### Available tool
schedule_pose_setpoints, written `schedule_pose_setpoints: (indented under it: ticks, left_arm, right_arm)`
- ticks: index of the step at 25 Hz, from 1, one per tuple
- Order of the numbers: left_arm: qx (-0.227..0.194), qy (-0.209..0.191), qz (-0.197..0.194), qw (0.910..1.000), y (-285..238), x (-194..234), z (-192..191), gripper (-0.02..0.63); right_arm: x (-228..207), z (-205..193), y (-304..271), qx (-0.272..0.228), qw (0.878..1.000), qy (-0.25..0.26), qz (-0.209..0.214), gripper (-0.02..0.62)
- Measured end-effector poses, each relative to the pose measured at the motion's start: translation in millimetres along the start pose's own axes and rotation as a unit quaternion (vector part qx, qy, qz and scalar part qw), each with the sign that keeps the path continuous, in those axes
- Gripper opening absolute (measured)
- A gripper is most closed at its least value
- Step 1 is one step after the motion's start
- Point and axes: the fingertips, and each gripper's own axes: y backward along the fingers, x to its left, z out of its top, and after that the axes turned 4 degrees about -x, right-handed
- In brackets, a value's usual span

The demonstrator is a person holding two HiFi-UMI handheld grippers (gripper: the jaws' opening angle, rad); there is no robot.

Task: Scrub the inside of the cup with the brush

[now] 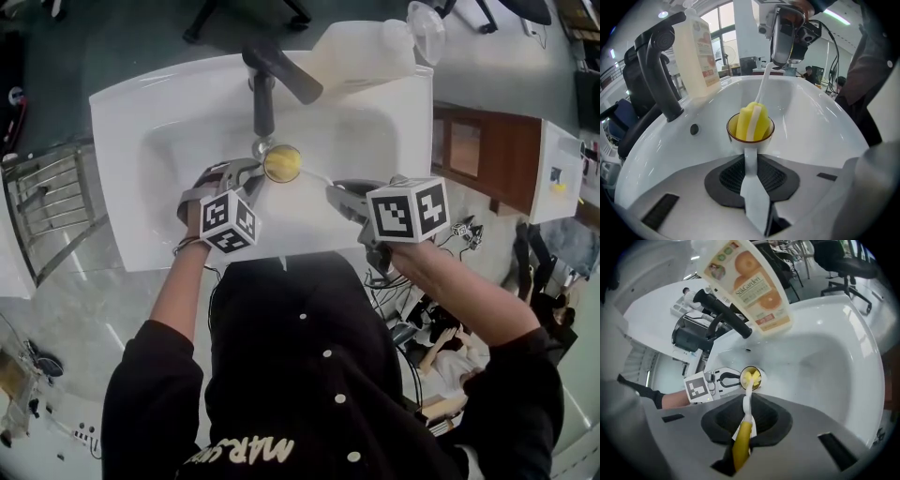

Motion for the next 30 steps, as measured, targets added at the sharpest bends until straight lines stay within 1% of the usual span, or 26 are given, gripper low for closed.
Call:
schedule_pose_setpoints:
  ticks: [4,6,8,9,10,12,13,15,17,19,23,27,30]
  left_arm:
    - [0.003,0.013,-0.006,0.9999,-0.3,0.9,-1.3,0.087]
    - [0.004,0.020,-0.010,0.9997,-0.3,1.6,-1.5,0.089]
    - [0.006,0.025,-0.013,0.9996,0.0,1.9,-2.3,0.088]
    - [0.008,0.026,-0.015,0.9995,0.1,1.9,-2.5,0.089]
    - [0.009,0.027,-0.016,0.9995,0.1,2.0,-2.5,0.089]
    - [0.011,0.029,-0.017,0.9994,-0.1,2.7,-2.6,0.089]
    - [0.012,0.030,-0.016,0.9993,-0.4,3.2,-3.0,0.089]
    - [0.012,0.034,-0.015,0.9992,-1.2,3.7,-4.4,0.089]
    - [0.011,0.037,-0.016,0.9991,-1.6,3.6,-5.0,0.089]
    - [0.011,0.042,-0.018,0.9989,-1.4,3.4,-4.7,0.089]
    - [0.012,0.049,-0.017,0.9986,-1.9,4.3,-6.8,0.089]
    - [0.013,0.053,-0.015,0.9984,-1.8,3.6,-7.5,0.089]
    - [0.017,0.059,-0.012,0.9981,-1.3,4.2,-9.2,0.091]
  right_arm:
    - [2.0,-0.7,7.1,0.004,0.998,0.059,-0.002,0.049]
    - [3.3,0.5,11.1,0.003,0.995,0.102,-0.007,0.049]
    - [5.4,1.7,14.6,0.002,0.988,0.157,-0.014,0.049]
    - [7.0,2.3,16.2,0.002,0.981,0.193,-0.019,0.049]
    - [9.1,3.0,17.8,0.003,0.972,0.234,-0.024,0.048]
    - [14.6,4.1,21.5,0.002,0.948,0.317,-0.036,0.048]
    - [17.9,4.0,23.5,0.000,0.936,0.349,-0.040,0.048]
    - [23.2,1.9,27.3,-0.008,0.920,0.390,-0.048,0.048]
    - [25.9,-0.5,31.5,-0.017,0.908,0.414,-0.058,0.048]
    - [28.0,-1.7,36.7,-0.026,0.900,0.430,-0.068,0.048]
    - [32.6,-1.4,50.1,-0.046,0.890,0.446,-0.080,0.048]
    - [35.8,-1.0,66.4,-0.064,0.888,0.447,-0.085,0.048]
    - [37.6,-2.6,77.1,-0.083,0.892,0.435,-0.088,0.048]
